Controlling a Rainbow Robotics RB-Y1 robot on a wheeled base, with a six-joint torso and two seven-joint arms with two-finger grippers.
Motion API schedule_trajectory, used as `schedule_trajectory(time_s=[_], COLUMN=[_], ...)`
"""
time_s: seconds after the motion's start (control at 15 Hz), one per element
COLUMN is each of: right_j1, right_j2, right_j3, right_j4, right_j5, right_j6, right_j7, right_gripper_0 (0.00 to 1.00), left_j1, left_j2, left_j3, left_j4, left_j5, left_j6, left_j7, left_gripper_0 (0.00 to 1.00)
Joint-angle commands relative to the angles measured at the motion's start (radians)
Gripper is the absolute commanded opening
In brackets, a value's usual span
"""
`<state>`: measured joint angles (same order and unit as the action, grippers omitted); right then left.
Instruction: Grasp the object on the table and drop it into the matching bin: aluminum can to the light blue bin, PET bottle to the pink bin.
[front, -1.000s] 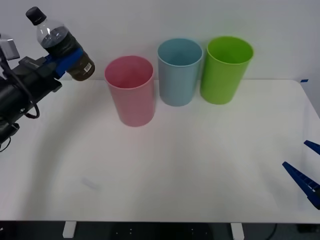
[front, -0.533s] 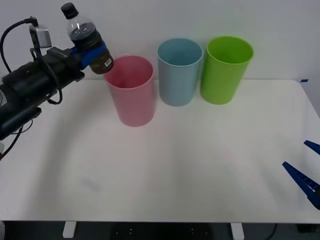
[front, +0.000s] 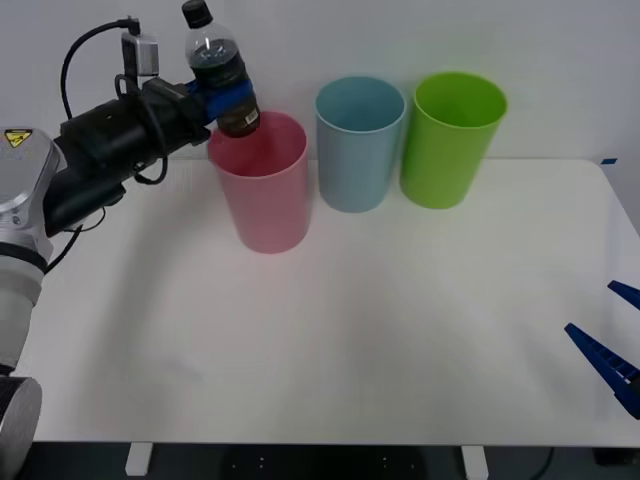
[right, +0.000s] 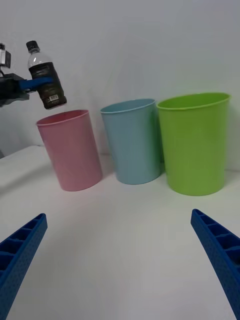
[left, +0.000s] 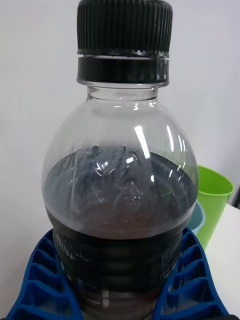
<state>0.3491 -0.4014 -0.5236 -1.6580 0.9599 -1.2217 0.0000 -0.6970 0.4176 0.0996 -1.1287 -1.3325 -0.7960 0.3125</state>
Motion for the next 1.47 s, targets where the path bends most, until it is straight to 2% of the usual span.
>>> schedule_trajectory(time_s=[0.07, 0.27, 0.4, 0.47, 0.53, 0.6, 1.0, 1.2, 1.47], right_j1=[0.000, 0.000, 0.000, 0.000, 0.000, 0.000, 0.000, 0.000, 0.000], right_j2=[0.000, 0.000, 0.000, 0.000, 0.000, 0.000, 0.000, 0.000, 0.000], right_j3=[0.000, 0.000, 0.000, 0.000, 0.000, 0.000, 0.000, 0.000, 0.000], right_j4=[0.000, 0.000, 0.000, 0.000, 0.000, 0.000, 0.000, 0.000, 0.000], right_j5=[0.000, 0.000, 0.000, 0.000, 0.000, 0.000, 0.000, 0.000, 0.000], right_j6=[0.000, 0.000, 0.000, 0.000, 0.000, 0.000, 0.000, 0.000, 0.000], right_j7=[0.000, 0.000, 0.000, 0.000, 0.000, 0.000, 0.000, 0.000, 0.000], right_gripper_0=[1.00, 1.00, 1.00, 1.00, 1.00, 1.00, 1.00, 1.00, 1.00], left_j1=[-0.006, -0.006, -0.006, -0.006, -0.004, -0.006, 0.002, 0.037, 0.148], left_j2=[-0.026, -0.029, -0.031, -0.029, -0.031, -0.031, -0.029, -0.022, 0.023], left_j3=[0.008, 0.014, 0.015, 0.015, 0.014, 0.015, 0.015, 0.015, 0.025], left_j4=[0.003, 0.003, 0.003, 0.003, 0.003, 0.003, 0.003, -0.016, -0.125], left_j5=[-0.022, -0.031, -0.031, -0.031, -0.031, -0.031, -0.001, 0.087, 0.174], left_j6=[0.008, 0.011, 0.011, 0.011, 0.012, 0.015, 0.015, 0.012, 0.014], left_j7=[-0.001, -0.001, -0.001, -0.004, -0.006, -0.006, -0.001, -0.018, -0.019], left_gripper_0=[0.00, 0.01, 0.12, 0.26, 0.52, 0.99, 1.00, 1.00, 1.00])
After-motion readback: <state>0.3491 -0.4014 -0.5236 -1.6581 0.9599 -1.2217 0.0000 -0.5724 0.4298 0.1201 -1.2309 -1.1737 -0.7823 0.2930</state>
